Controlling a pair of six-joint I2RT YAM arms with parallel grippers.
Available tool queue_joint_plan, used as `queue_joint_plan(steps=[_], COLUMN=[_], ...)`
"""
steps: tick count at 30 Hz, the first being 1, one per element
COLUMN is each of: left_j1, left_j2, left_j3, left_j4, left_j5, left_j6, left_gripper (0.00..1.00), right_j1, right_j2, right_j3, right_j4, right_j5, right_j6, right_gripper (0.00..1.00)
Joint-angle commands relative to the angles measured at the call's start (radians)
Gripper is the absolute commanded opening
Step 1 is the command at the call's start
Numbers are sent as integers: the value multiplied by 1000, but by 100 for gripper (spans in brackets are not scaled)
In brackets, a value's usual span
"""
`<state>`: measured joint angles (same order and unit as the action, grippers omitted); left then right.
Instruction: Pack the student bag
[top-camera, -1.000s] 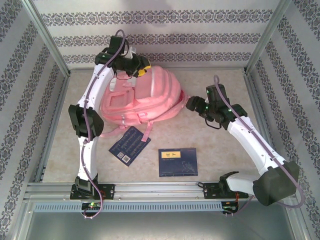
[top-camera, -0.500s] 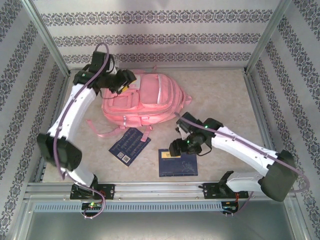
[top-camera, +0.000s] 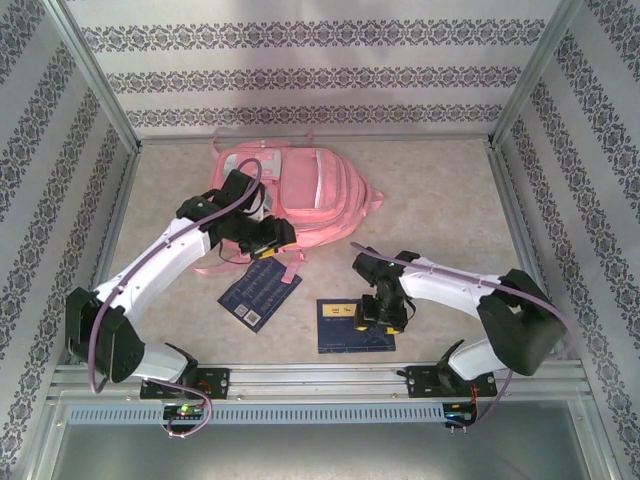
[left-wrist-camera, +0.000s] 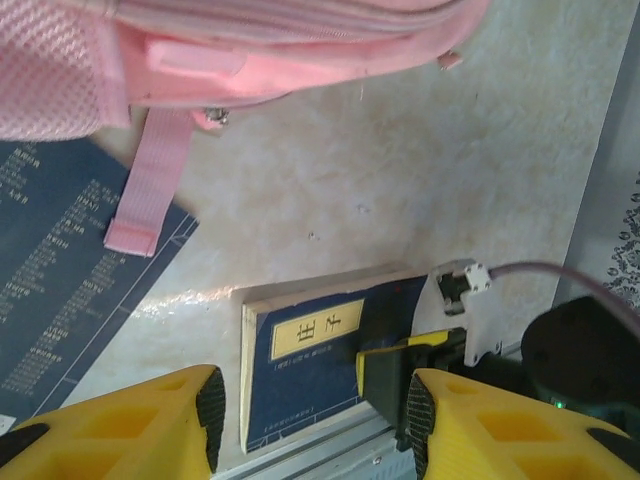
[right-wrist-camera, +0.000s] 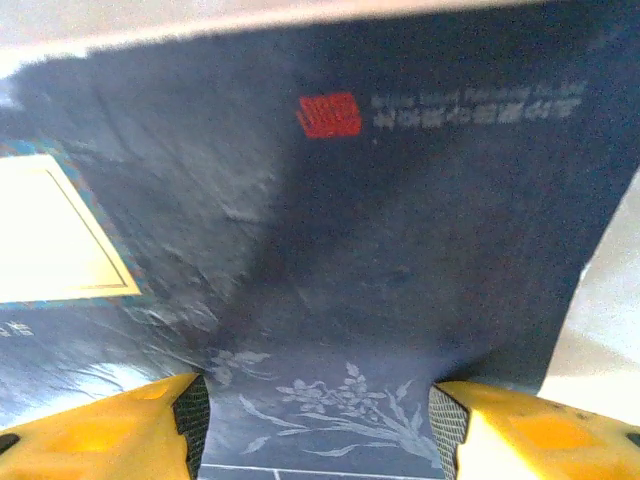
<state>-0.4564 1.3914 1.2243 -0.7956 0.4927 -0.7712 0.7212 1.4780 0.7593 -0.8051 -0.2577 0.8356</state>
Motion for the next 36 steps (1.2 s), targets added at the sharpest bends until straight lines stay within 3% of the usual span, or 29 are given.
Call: queue_joint_plan(steps=[1, 7, 10, 14, 19, 24, 29, 36], left_j1=[-26, -53, -69, -112, -187, -225, -225, -235], left_j2=[-85, -163, -150, -62, 109, 286, 437, 562], left_j3=[-51, -202, -245, -245, -209, -115, -38, -15], left_j4=[15, 74, 111, 146, 263, 279, 323, 416], left_j5=[15, 24, 13, -2, 29, 24, 76, 144], left_j6=[25, -37, -49, -30, -41, 40, 67, 26], left_gripper=[52, 52, 53, 54, 55, 55, 53, 46], right_j1=[-15, -80, -85, -101, -184, -282, -347, -391], right_j2=[95, 190, 147, 55, -117, -266, -388, -426], right_j3=[55, 283, 372, 414, 270, 53, -127, -261], right_j4=[98, 44, 26, -5, 20, 54, 94, 102], right_j5=[97, 189, 227, 187, -15, -223, -338, -364], right_j6=[-11, -168, -205, -183, -89, -42, 37, 80], right_gripper=[62, 63, 65, 70, 70, 68, 66, 66])
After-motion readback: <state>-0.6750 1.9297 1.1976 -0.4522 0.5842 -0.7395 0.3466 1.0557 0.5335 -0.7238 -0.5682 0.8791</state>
